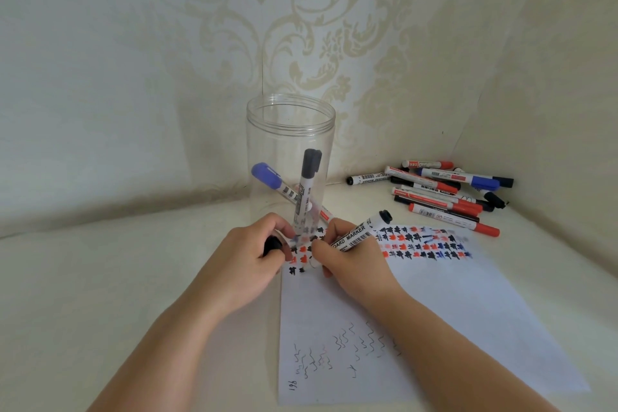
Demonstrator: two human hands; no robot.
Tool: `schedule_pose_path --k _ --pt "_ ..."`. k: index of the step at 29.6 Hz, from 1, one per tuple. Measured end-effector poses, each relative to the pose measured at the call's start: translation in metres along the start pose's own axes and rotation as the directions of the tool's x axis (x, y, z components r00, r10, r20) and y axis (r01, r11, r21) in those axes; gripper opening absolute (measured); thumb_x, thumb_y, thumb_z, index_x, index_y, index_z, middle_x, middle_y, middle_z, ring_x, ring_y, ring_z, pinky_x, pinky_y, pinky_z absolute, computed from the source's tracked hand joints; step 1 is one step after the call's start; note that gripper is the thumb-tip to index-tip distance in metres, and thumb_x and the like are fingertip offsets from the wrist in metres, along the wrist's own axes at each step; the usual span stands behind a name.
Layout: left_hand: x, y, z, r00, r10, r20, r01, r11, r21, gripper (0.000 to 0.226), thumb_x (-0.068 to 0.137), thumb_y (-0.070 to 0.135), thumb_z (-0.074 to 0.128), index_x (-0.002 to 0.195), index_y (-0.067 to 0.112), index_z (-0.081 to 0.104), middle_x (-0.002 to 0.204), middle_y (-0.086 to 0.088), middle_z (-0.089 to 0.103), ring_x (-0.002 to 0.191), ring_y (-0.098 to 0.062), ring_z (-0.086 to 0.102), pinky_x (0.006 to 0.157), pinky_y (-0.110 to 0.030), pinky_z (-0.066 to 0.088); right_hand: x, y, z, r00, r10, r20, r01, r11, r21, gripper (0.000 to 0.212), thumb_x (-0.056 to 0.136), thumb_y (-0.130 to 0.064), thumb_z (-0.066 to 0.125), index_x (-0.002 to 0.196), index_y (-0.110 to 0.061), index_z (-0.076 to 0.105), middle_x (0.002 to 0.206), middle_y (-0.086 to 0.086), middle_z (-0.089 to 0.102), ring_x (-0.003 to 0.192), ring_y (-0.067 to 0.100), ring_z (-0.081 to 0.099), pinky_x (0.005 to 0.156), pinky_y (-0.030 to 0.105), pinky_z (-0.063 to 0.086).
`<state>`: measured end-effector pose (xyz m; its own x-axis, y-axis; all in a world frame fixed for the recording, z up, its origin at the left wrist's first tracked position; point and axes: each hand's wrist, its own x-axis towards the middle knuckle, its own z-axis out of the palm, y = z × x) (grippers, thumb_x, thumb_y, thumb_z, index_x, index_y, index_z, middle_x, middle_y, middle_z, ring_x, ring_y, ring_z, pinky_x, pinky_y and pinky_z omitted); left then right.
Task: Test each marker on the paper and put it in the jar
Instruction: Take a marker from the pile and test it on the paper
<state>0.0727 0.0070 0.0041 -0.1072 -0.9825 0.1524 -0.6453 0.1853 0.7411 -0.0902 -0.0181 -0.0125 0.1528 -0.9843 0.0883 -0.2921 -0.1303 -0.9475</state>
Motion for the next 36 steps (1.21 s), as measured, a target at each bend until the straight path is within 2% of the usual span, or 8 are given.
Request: schedule_pose_path --k 6,10,13,17,20,23,28,36 --pt "0.000 -0.001 0.000 1.000 -0.003 0.018 0.002 0.999 0.048 0.031 0.082 0.006 0.046 0.081 0.037 0.049 0.076 0.015 0.066 0.060 -0.002 0.056 0.055 -0.017 0.040 -0.001 0.002 -0.001 0.999 -0.023 -0.022 0.024 1.000 0.016 0.020 0.078 -0.012 0.061 0.064 -0.010 0.047 0.054 0.008 0.047 0.048 0.013 0.038 0.045 0.017 0.030" --pt "0.001 -0.002 0.001 1.000 0.016 0.013 -0.017 0.999 0.047 0.029 0.083 0.007 0.046 0.085 0.036 0.051 0.078 0.012 0.067 0.057 0.002 0.051 0.049 -0.011 0.035 -0.002 0.000 -0.001 1.000 -0.030 0.004 0.029 1.000 0.010 0.022 0.079 -0.011 0.061 0.067 0.000 0.046 0.055 0.010 0.049 0.044 0.009 0.038 0.043 0.013 0.031" --pt "0.001 -0.003 0.001 0.999 0.027 0.023 -0.028 0.999 0.034 0.028 0.084 0.008 0.046 0.087 0.035 0.051 0.080 0.010 0.067 0.059 0.000 0.050 0.050 -0.011 0.036 -0.002 0.000 -0.001 1.000 -0.006 -0.005 0.006 1.000 0.027 0.020 0.078 -0.010 0.060 0.064 -0.007 0.046 0.055 0.011 0.048 0.043 0.010 0.038 0.042 0.014 0.031" --pt "-0.001 -0.003 0.001 0.996 0.067 0.054 -0.067 0.998 -0.001 0.030 0.083 0.009 0.045 0.088 0.038 0.049 0.086 0.010 0.066 0.057 -0.004 0.048 0.053 -0.014 0.036 0.000 0.001 -0.002 1.000 -0.008 0.000 0.008 1.000 0.001 0.021 0.074 -0.013 0.060 0.065 -0.001 0.045 0.056 0.013 0.045 0.051 0.017 0.037 0.046 0.022 0.030" --pt "-0.004 -0.003 0.002 0.989 0.116 0.090 -0.114 0.993 -0.023 0.032 0.088 0.011 0.049 0.096 0.041 0.047 0.096 0.018 0.065 0.075 -0.001 0.058 0.068 -0.014 0.043 -0.001 0.000 -0.006 1.000 0.023 -0.019 -0.022 0.996 0.092 0.022 0.074 -0.012 0.061 0.059 -0.009 0.045 0.048 0.005 0.046 0.048 0.015 0.041 0.048 0.022 0.033" --pt "-0.006 -0.002 0.002 0.983 0.136 0.121 -0.130 0.990 -0.057 0.035 0.090 0.013 0.052 0.103 0.043 0.041 0.105 0.038 0.056 0.093 0.009 0.058 0.079 -0.007 0.040 -0.003 -0.005 -0.014 0.994 0.084 -0.062 -0.064 0.960 0.273 0.030 0.083 -0.005 0.058 0.058 -0.014 0.044 0.051 0.003 0.047 0.043 0.009 0.045 0.042 0.017 0.031" --pt "-0.003 -0.001 0.001 0.985 0.112 0.132 -0.103 0.992 -0.076 0.033 0.085 0.021 0.061 0.104 0.040 0.043 0.096 0.033 0.065 0.085 -0.012 0.065 0.086 -0.035 0.048 -0.009 -0.018 -0.021 0.996 0.093 -0.007 -0.080 0.888 0.454 0.034 0.087 0.000 0.051 0.057 -0.012 0.041 0.044 0.001 0.046 0.037 0.007 0.037 0.040 0.018 0.024" --pt "-0.004 0.001 0.004 0.979 0.128 0.158 -0.107 0.985 -0.134 0.029 0.080 0.018 0.067 0.092 0.035 0.047 0.091 0.031 0.068 0.087 -0.011 0.064 0.084 -0.029 0.047 -0.012 -0.019 -0.020 0.991 0.124 0.040 -0.129 0.885 0.448 0.029 0.087 -0.002 0.053 0.061 -0.009 0.042 0.045 0.003 0.049 0.037 0.007 0.039 0.040 0.018 0.025"
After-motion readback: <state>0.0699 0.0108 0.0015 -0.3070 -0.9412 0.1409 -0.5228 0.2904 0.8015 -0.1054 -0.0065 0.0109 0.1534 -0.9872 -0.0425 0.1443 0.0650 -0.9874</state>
